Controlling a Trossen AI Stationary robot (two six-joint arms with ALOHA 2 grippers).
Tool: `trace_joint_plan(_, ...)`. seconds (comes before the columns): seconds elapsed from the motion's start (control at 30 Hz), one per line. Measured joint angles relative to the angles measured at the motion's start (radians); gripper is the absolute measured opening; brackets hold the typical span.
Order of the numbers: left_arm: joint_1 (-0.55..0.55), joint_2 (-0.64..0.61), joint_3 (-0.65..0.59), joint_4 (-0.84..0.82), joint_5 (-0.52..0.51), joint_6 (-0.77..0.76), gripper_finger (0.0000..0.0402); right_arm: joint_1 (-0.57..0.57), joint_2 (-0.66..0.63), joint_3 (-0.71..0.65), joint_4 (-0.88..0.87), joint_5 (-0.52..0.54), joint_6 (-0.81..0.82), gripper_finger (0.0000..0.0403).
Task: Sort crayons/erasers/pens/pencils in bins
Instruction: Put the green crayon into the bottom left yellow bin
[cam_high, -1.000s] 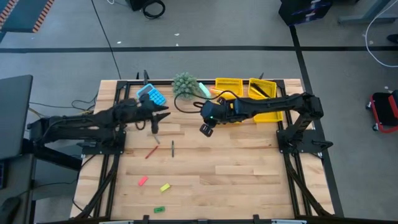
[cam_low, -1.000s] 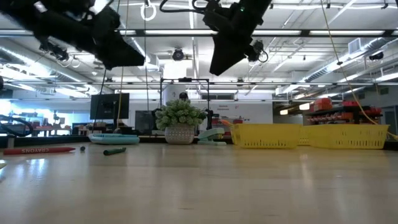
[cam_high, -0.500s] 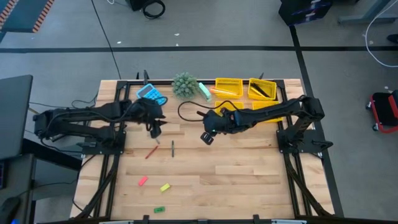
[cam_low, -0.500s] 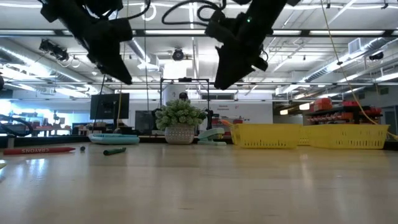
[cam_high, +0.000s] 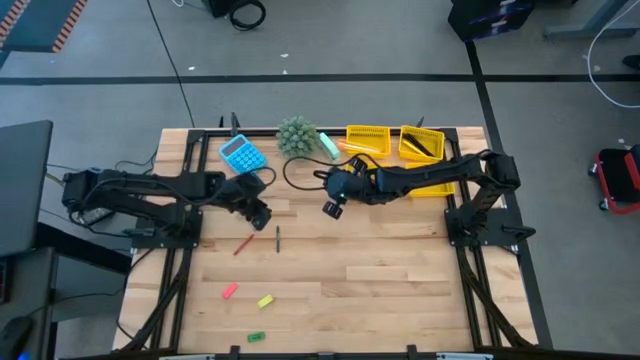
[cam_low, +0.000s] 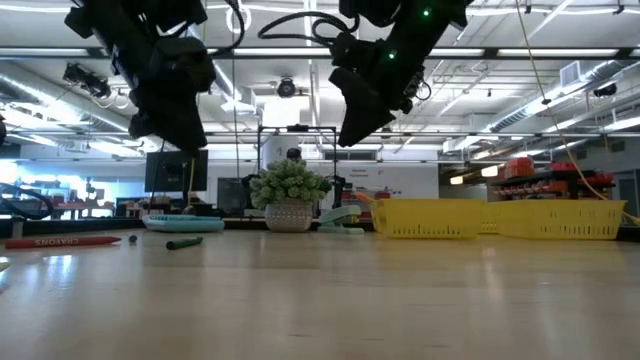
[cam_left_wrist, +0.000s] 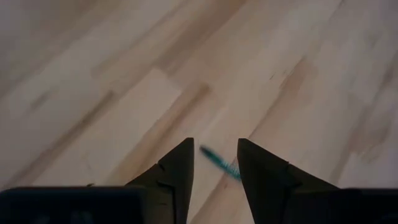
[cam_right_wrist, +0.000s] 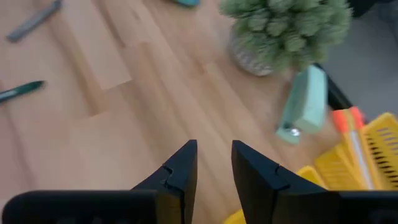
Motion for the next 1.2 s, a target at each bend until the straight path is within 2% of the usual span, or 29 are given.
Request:
trace_joint_plan(0.27,-0.069,0.118,-0.001,0.098,-0.079,-0.083,0.0119,-0.048,0.0,0.0,-0.03,0.003,-0.062,0.0106)
trace_joint_plan(0.47,-0.124,0.179,-0.001,0.136,-0.094,-0.205,0.0106,-0.053,0.0,-0.001,-0.079,0.011,-0.086,0.0106)
trace_joint_plan(0.57,-0.153,0.22,-0.001,0.128,-0.174,-0.232,0.0106,-0.049,0.0,-0.025,-0.075,0.011,-0.088,0.0106)
trace_joint_plan(0.63,-0.159,0.249,-0.002,0.15,-0.192,-0.266,0.0105,-0.048,0.0,-0.044,-0.076,0.005,-0.106,0.0106)
trace_joint_plan(0.73,-0.164,0.284,-0.002,0.174,-0.188,-0.329,0.0105,-0.043,0.0,-0.078,-0.083,-0.017,-0.131,0.0106)
trace_joint_plan(0.93,-0.203,0.344,0.001,0.217,-0.095,-0.417,0.0105,-0.043,0.0,-0.095,-0.127,-0.023,-0.128,0.0106)
trace_joint_plan(1.2,-0.246,0.416,0.043,0.146,-0.089,-0.472,0.0105,-0.039,0.0,-0.095,-0.135,-0.026,-0.103,0.0106)
